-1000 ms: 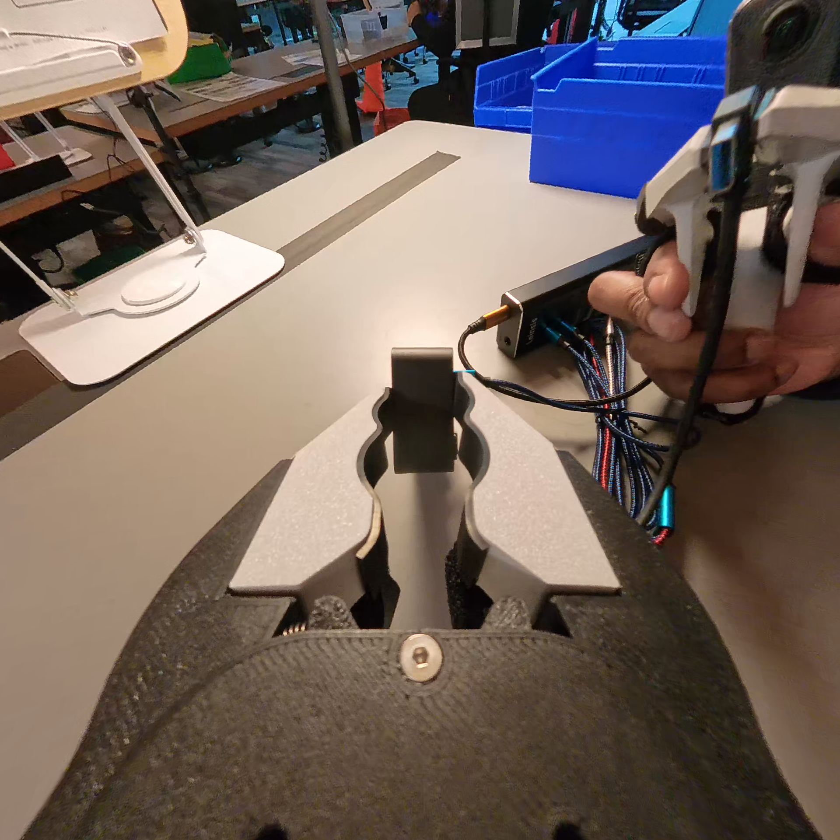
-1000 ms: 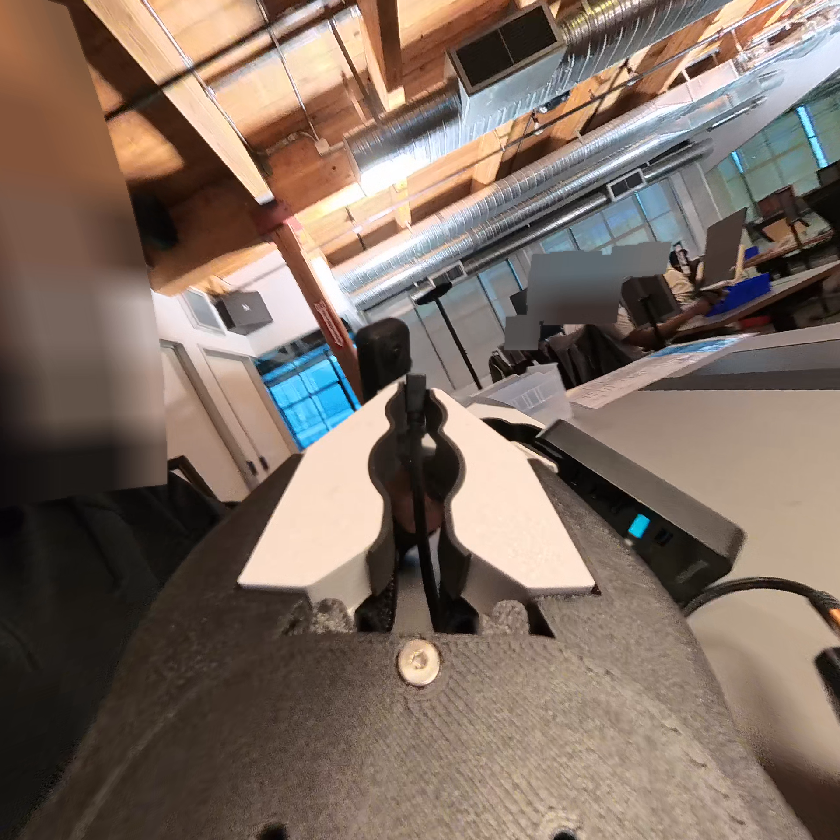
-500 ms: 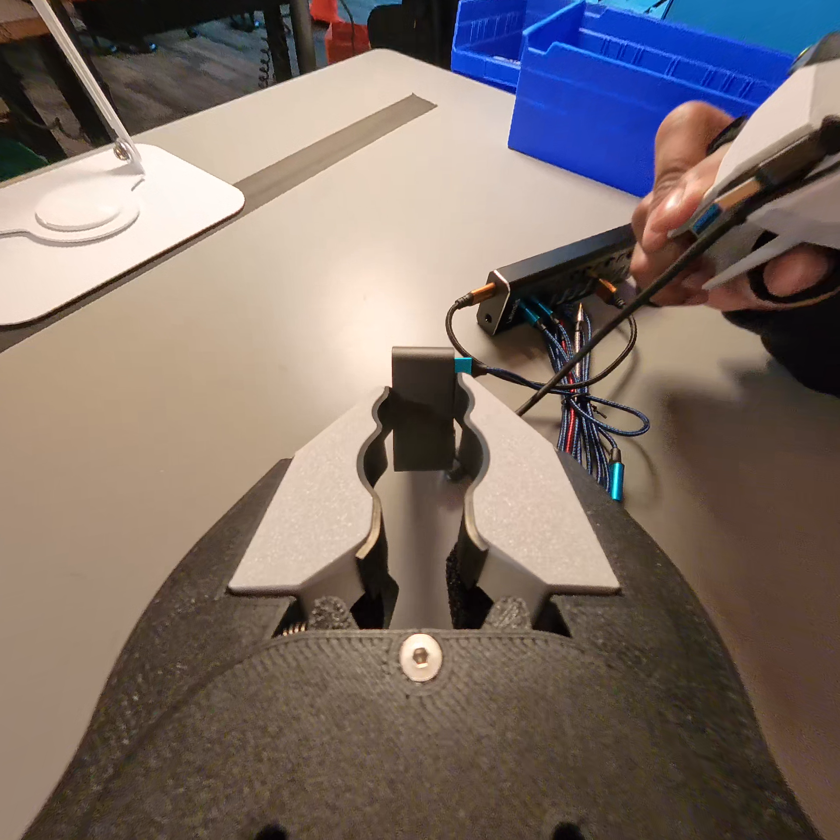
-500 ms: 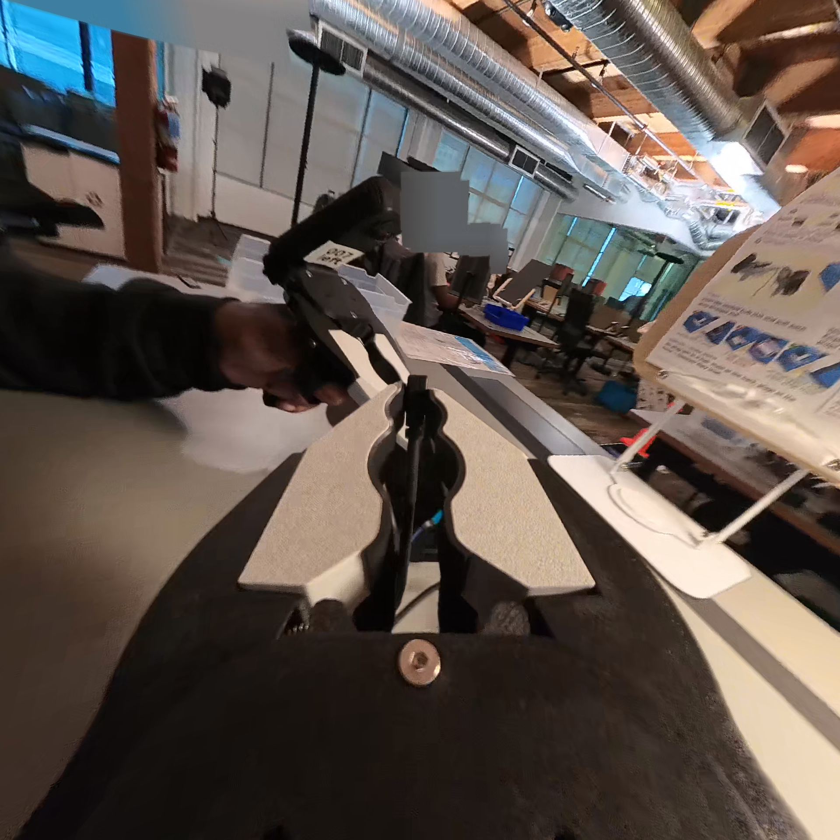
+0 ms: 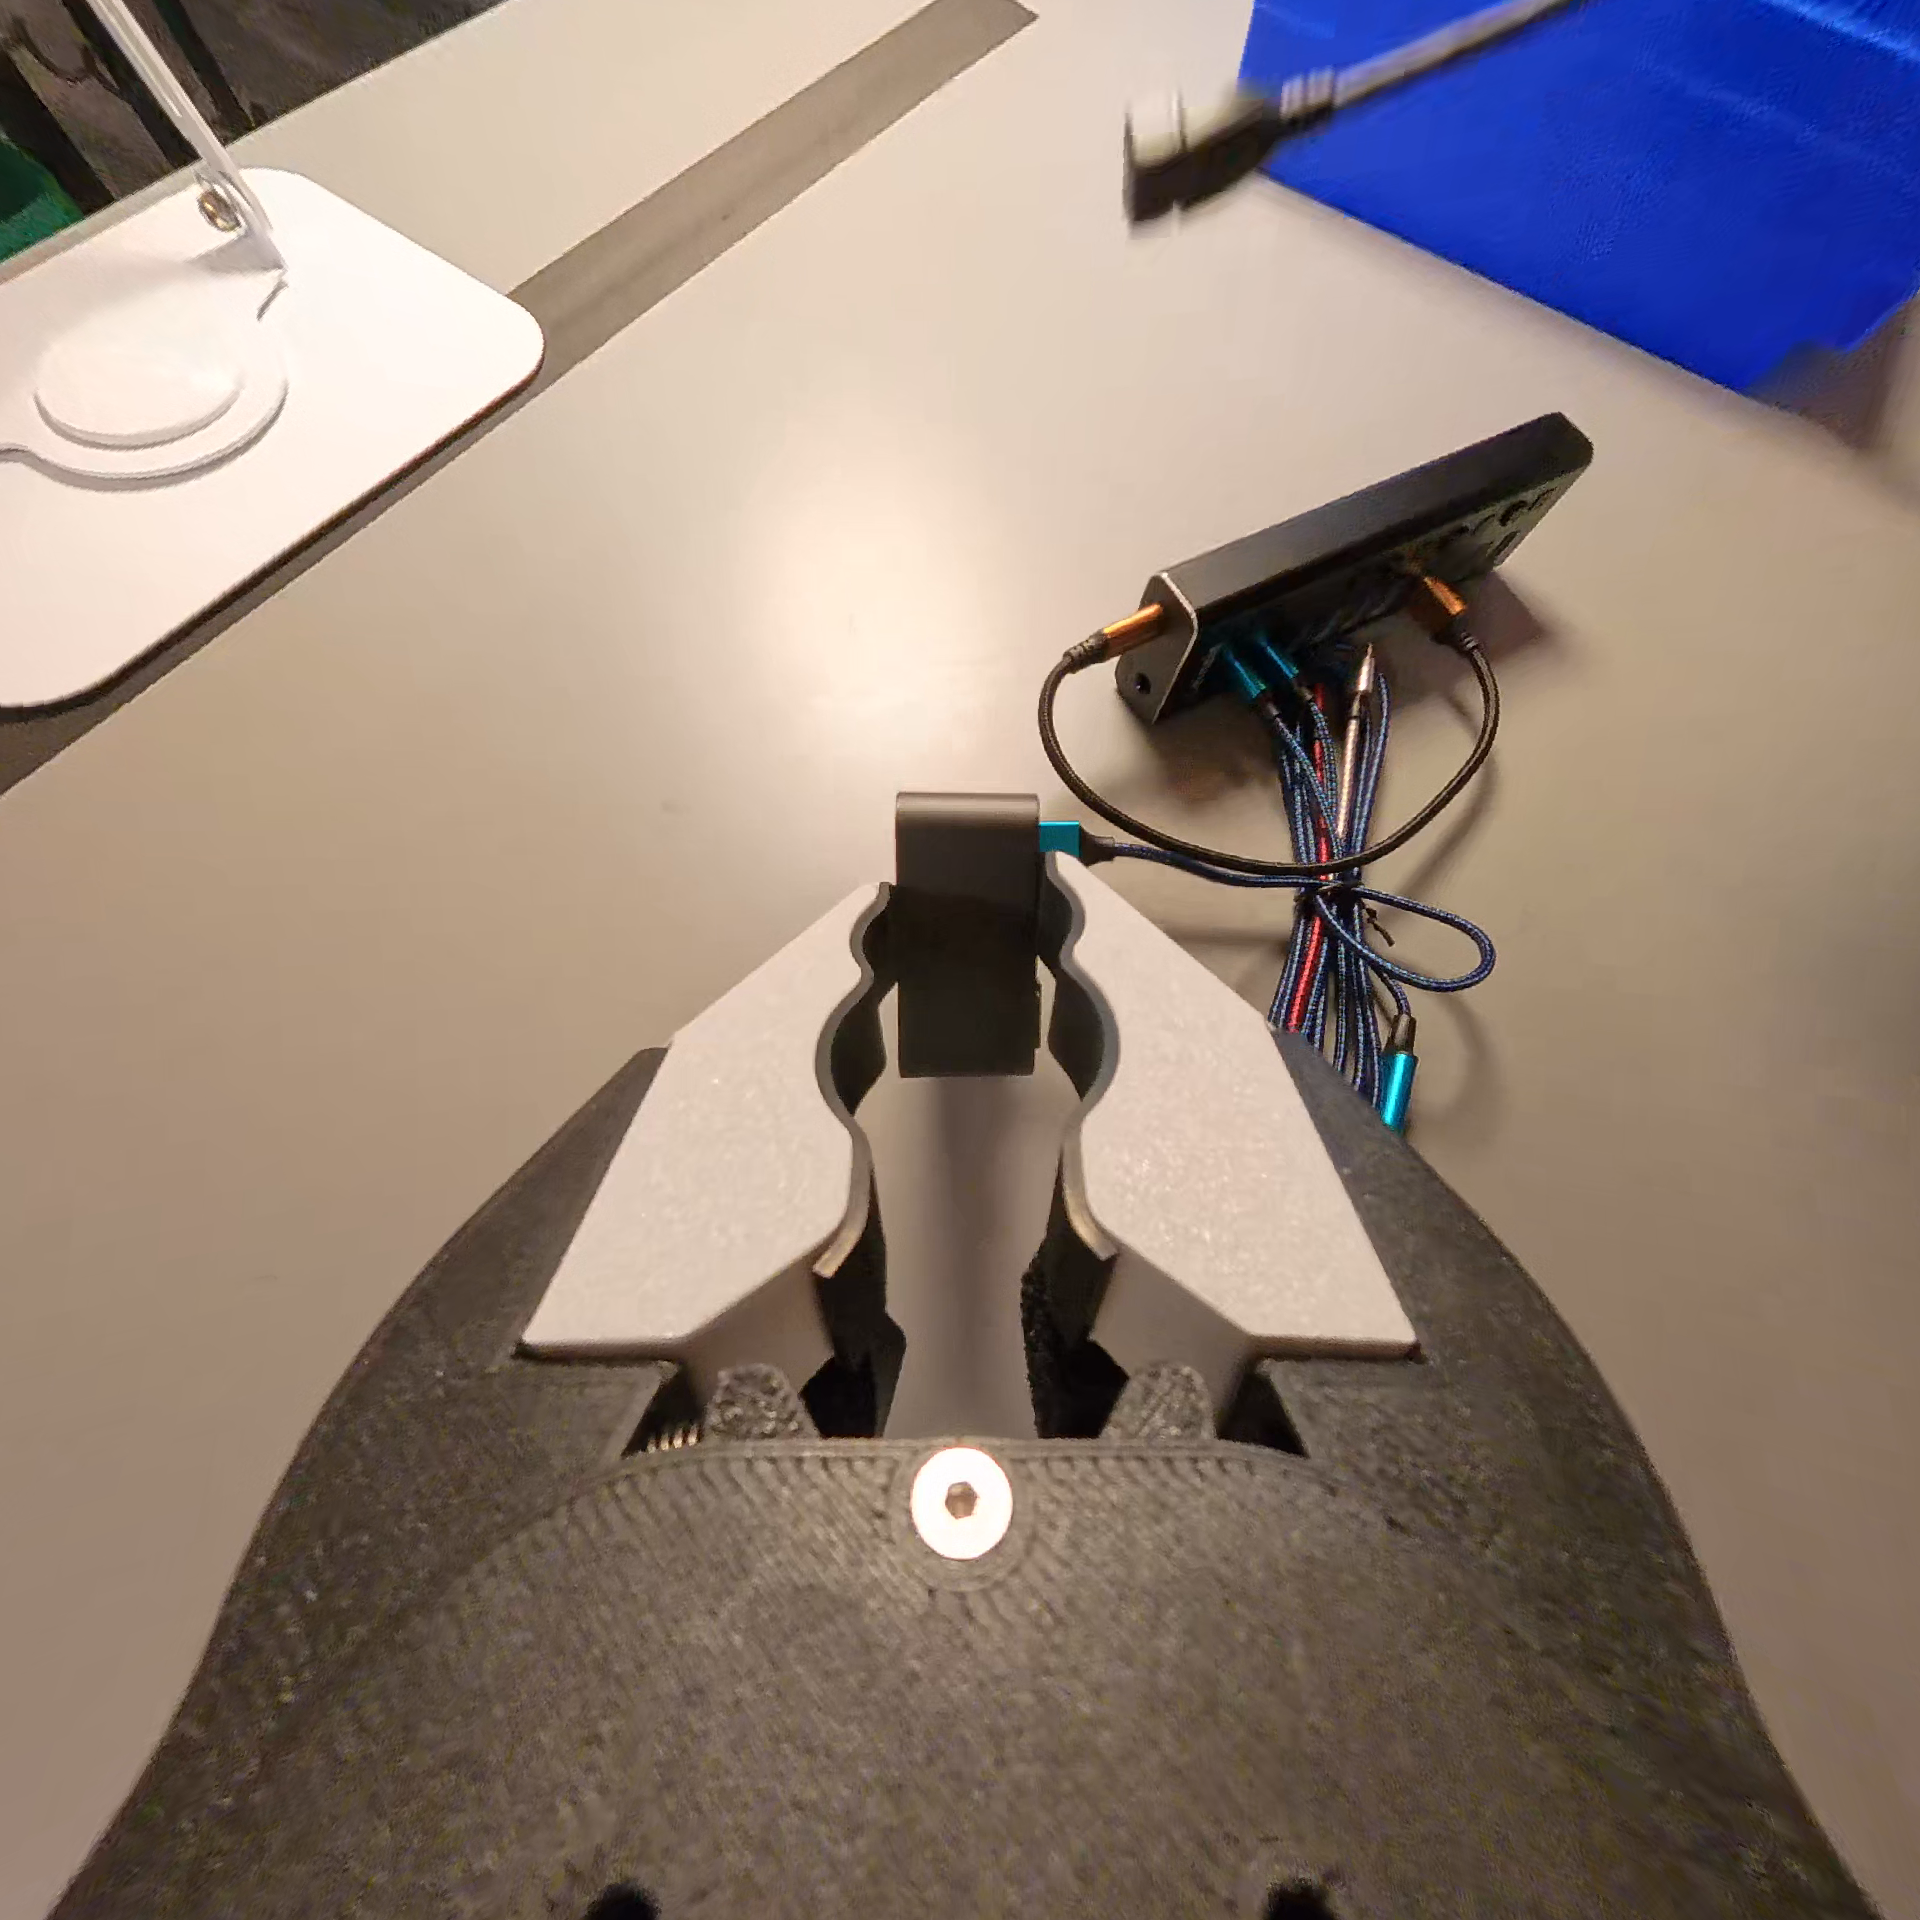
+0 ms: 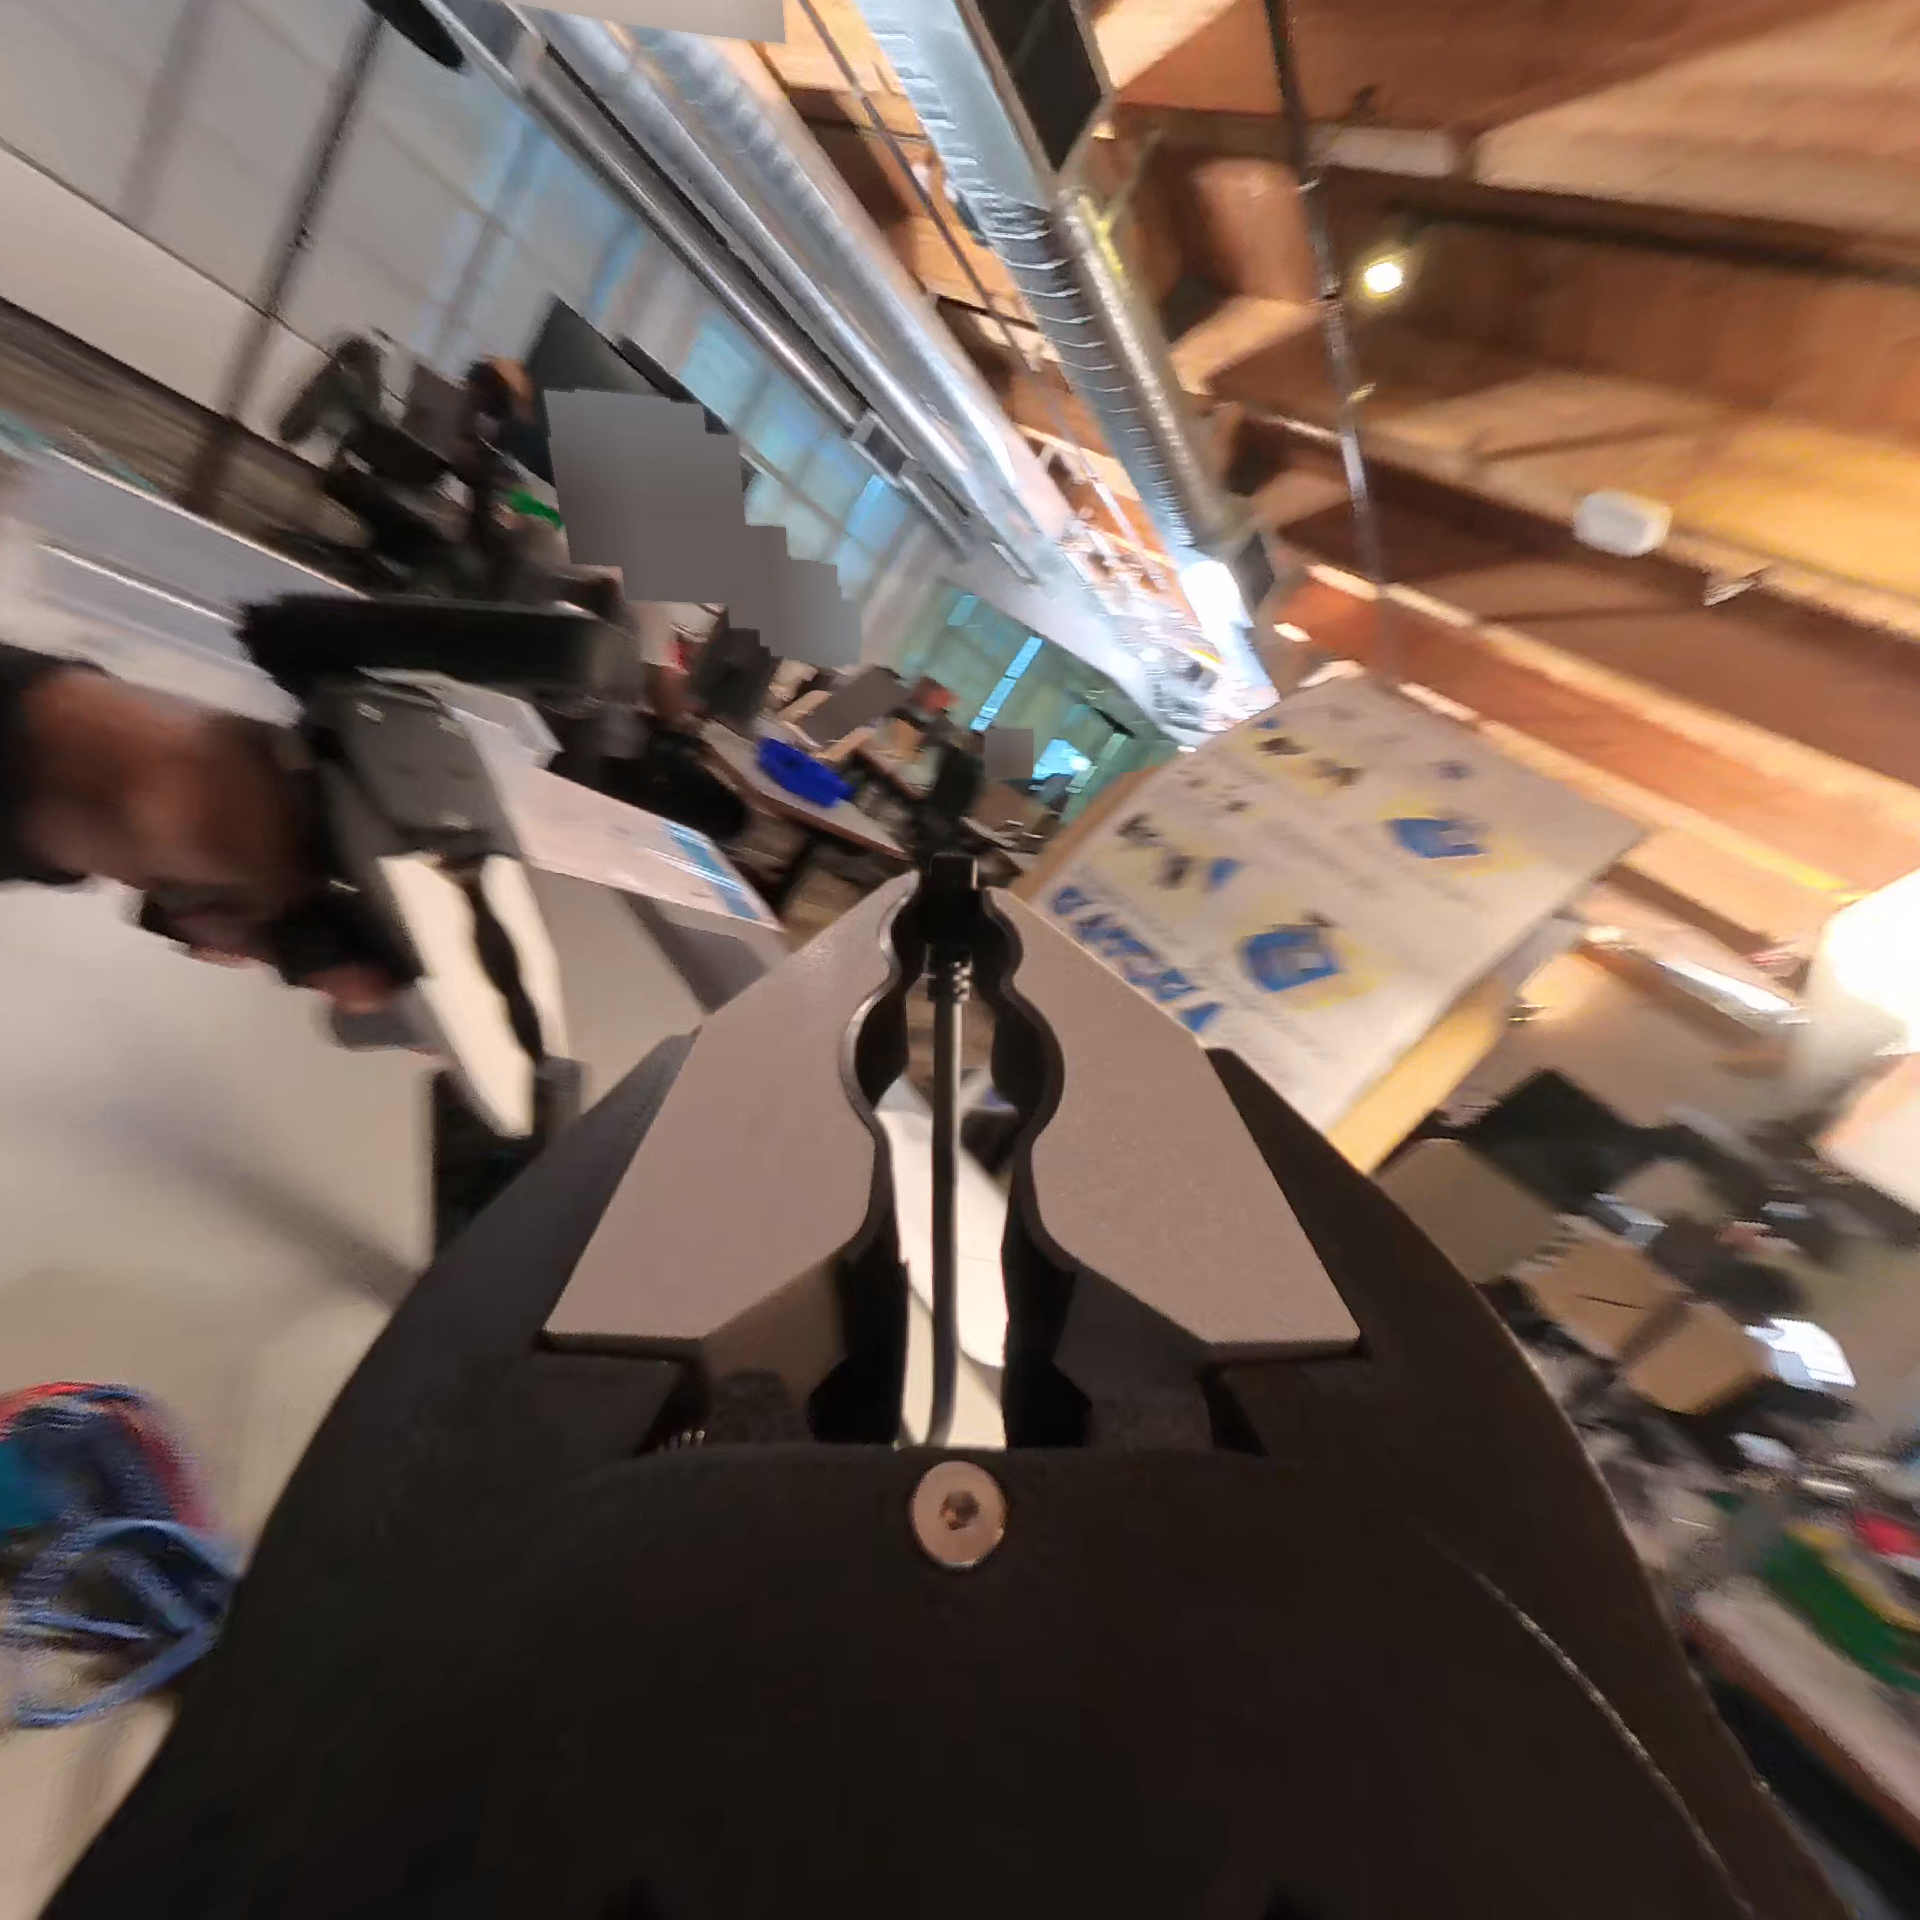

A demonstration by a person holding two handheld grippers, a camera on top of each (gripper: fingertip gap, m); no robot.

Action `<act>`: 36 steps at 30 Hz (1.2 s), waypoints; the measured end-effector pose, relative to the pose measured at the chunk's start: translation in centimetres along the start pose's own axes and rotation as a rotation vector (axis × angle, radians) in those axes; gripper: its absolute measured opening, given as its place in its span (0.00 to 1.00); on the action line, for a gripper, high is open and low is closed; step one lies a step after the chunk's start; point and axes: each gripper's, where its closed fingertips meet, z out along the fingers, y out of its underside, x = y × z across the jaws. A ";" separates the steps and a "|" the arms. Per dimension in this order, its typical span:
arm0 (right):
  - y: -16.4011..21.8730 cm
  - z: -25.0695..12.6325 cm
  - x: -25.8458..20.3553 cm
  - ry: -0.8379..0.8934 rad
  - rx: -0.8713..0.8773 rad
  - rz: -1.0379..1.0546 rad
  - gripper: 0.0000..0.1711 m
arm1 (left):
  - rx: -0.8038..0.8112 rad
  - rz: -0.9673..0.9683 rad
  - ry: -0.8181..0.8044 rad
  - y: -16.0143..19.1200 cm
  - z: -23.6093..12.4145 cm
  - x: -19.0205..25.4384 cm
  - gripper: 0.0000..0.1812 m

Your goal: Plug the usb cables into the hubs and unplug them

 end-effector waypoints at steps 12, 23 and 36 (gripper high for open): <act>13.2 3.0 -7.2 -0.129 -0.290 -0.415 0.05 | -0.121 0.087 0.066 -2.8 3.2 -0.2 0.16; 16.4 3.5 -10.8 -0.183 -0.315 -0.677 0.04 | -0.020 0.231 0.067 -2.3 5.2 0.2 0.24; 17.3 3.6 -12.6 -0.195 -0.312 -0.982 0.04 | 0.131 0.194 0.038 0.3 7.0 0.0 0.18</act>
